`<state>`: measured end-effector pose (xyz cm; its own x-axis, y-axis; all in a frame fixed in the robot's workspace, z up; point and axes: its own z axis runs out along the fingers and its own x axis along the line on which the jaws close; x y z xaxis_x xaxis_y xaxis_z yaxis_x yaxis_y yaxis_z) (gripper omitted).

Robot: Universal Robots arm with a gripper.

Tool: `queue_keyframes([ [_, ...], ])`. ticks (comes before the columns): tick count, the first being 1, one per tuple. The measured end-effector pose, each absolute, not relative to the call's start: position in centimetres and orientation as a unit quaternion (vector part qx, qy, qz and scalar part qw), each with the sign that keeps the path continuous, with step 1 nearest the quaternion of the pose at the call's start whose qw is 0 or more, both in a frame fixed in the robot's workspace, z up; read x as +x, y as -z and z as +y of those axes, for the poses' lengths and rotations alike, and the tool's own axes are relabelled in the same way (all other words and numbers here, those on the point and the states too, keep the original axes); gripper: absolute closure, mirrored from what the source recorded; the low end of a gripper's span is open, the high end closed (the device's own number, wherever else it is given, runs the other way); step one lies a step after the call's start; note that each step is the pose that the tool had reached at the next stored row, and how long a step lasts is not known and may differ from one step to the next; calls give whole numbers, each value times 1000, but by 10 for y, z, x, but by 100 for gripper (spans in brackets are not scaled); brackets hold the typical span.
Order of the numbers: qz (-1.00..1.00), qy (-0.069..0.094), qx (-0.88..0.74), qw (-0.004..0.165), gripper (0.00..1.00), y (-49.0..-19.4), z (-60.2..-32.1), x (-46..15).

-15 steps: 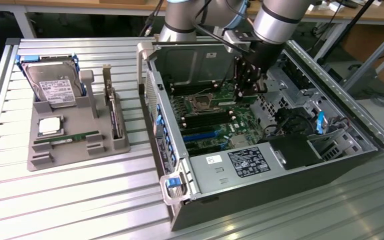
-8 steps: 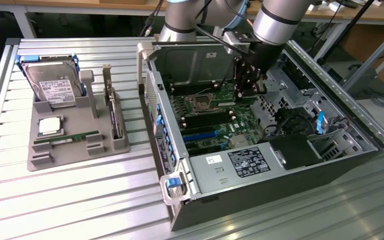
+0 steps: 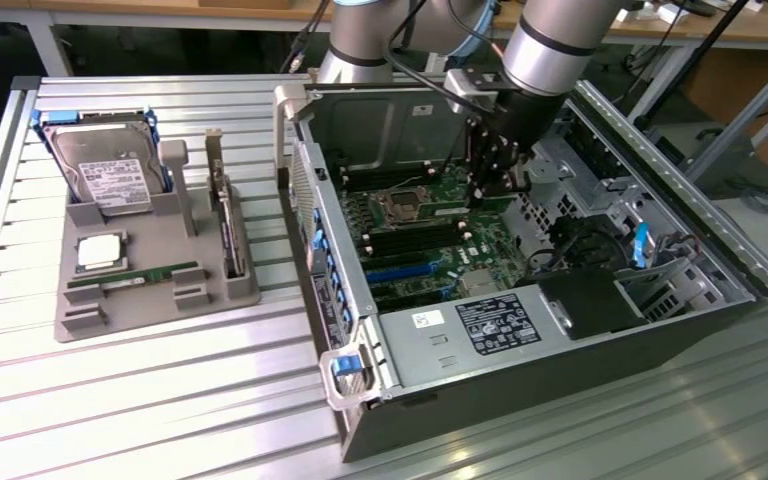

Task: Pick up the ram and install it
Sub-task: 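Insert the ram into the slot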

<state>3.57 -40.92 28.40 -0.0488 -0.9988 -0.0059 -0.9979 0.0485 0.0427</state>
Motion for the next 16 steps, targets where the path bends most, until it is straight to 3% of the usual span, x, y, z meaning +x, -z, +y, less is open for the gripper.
queue_keyframes([
  [16, -724, 18, 690, 13, 87, -279, -409, 36],
])
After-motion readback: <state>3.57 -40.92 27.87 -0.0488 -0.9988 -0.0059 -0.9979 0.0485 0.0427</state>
